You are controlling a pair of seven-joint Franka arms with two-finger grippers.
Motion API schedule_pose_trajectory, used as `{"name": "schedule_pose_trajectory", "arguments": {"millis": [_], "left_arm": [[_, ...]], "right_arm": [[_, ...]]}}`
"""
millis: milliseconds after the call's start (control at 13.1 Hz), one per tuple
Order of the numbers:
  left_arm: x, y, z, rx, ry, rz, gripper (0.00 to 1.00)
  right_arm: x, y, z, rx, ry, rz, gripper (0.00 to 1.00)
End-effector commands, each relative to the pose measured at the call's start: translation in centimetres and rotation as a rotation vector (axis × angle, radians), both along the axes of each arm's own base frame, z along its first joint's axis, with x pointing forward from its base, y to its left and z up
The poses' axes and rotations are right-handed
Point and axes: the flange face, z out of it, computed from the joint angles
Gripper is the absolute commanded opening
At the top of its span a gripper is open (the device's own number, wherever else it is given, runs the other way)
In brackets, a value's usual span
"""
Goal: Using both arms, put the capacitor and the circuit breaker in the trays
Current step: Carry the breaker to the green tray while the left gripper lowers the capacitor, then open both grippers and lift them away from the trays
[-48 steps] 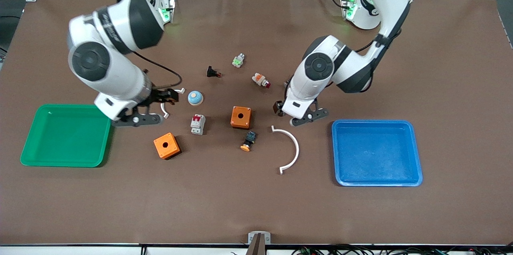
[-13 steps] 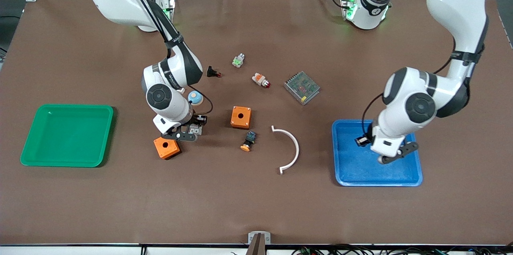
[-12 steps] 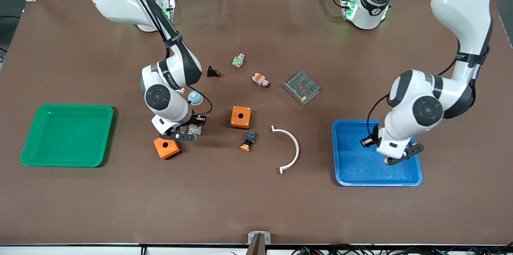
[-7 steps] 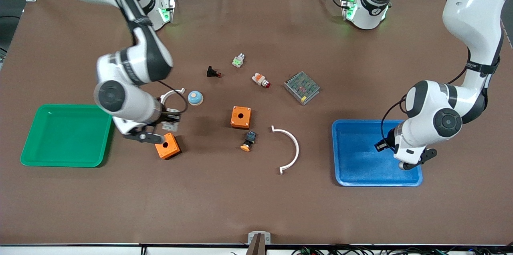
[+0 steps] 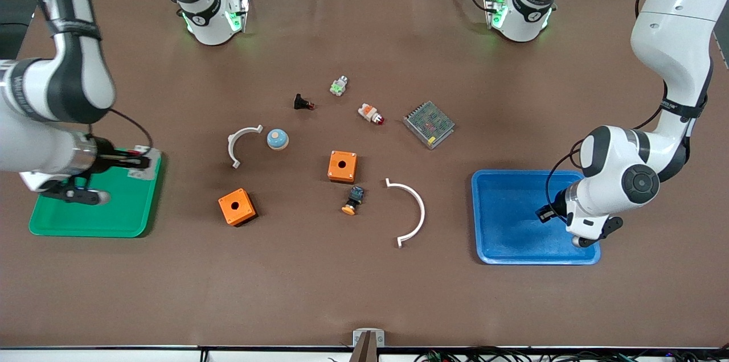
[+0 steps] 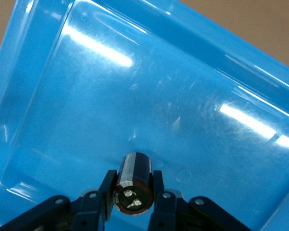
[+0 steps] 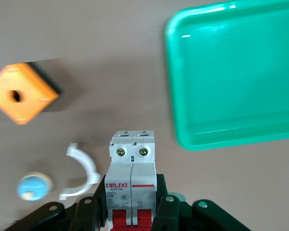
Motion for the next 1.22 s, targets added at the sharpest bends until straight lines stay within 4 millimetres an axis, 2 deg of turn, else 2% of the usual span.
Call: {"name": "schedule_pose_trajectory", "arguments": {"millis": [0,76,229,306,458,611,917,1146], "left_arm": [[0.7,0.7,-0.2,0.018,-0.012,-0.014,0.56],[0.8,0.8,-0.2,0.016,-0.013,-0.012,0.62],[1.2,0.9,0.5,0.017,-0.028,-0.004,0.93],[1.3,0.7,1.1,0.02,-0.035,-0.004,1.0],[1.6,0.1,2.6,0.025,-0.052,-0.011,1.0],[1.6,-0.3,5.3,0.039,-0.059,-0.023,1.0],[1.6,-0.5,11.0,0.071,-0.099,-0.092,1.0],[1.2,0.6,15.6,0.104,-0.139,-0.207,1.0]], "right_arm": [[-0.3,-5.5,0.0,0.006,0.0,0.044,0.2],[-0.5,-8.0,-0.9,0.004,0.007,0.062,0.2],[-0.6,-12.7,-2.5,-0.019,-0.028,0.089,0.2],[-0.6,-14.5,-3.8,-0.02,-0.036,0.105,0.2],[-0.4,-17.7,-6.4,-0.03,-0.071,0.116,0.2],[-0.1,-19.8,-9.6,-0.039,-0.102,0.122,0.2],[0.6,-21.3,-14.1,-0.051,-0.131,0.112,0.2],[0.9,-21.8,-16.3,-0.051,-0.131,0.108,0.2]]}}
